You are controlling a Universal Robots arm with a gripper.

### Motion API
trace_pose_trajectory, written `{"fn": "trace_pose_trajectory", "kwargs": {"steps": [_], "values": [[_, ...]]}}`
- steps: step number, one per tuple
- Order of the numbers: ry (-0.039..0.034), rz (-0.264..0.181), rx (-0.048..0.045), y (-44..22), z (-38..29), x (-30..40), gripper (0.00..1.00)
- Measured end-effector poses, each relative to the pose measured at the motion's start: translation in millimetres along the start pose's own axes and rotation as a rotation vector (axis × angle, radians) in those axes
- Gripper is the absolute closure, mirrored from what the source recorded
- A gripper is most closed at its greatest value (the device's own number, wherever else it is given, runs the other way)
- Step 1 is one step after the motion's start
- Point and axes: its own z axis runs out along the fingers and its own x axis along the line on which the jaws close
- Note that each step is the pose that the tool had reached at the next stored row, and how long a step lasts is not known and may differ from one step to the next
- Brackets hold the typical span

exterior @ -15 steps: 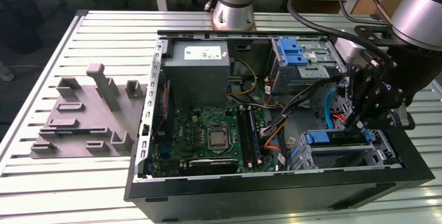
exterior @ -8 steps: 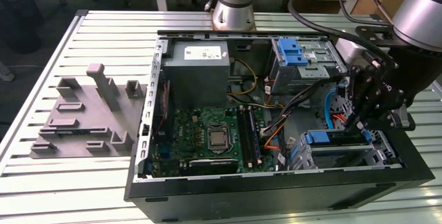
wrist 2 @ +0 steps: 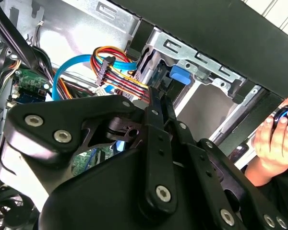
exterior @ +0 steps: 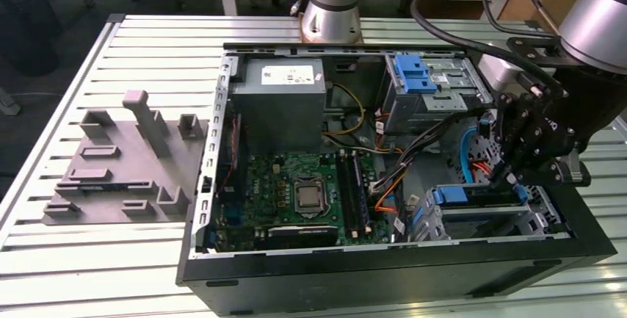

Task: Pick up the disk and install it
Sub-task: 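Insert the first disk wire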

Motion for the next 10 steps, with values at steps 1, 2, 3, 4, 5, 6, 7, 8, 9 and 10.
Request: {"fn": "trace_pose_trajectory", "kwargs": {"steps": [1,2,3,4,5,6,7,8,9,10], "values": [[-0.0007,0.0,-0.0009,-0.1,0.1,0.0,0.84],[-0.0017,0.0,-0.0018,-0.1,0.3,0.0,0.84],[-0.0024,0.0,-0.0028,-0.1,0.4,0.0,0.84],[-0.003,0.0,-0.0037,-0.1,0.5,0.0,0.84],[-0.0038,-0.001,-0.0047,-0.1,0.6,0.1,0.84],[-0.0046,-0.001,-0.0056,-0.1,0.6,0.1,0.84],[-0.0055,-0.001,-0.0065,-0.1,0.7,0.1,0.84],[-0.0066,-0.001,-0.0076,-0.1,1.1,0.1,0.84],[-0.0072,-0.001,-0.0084,-0.1,1.3,0.2,0.84],[-0.0075,-0.001,-0.0093,-0.1,1.5,0.2,0.84]]}}
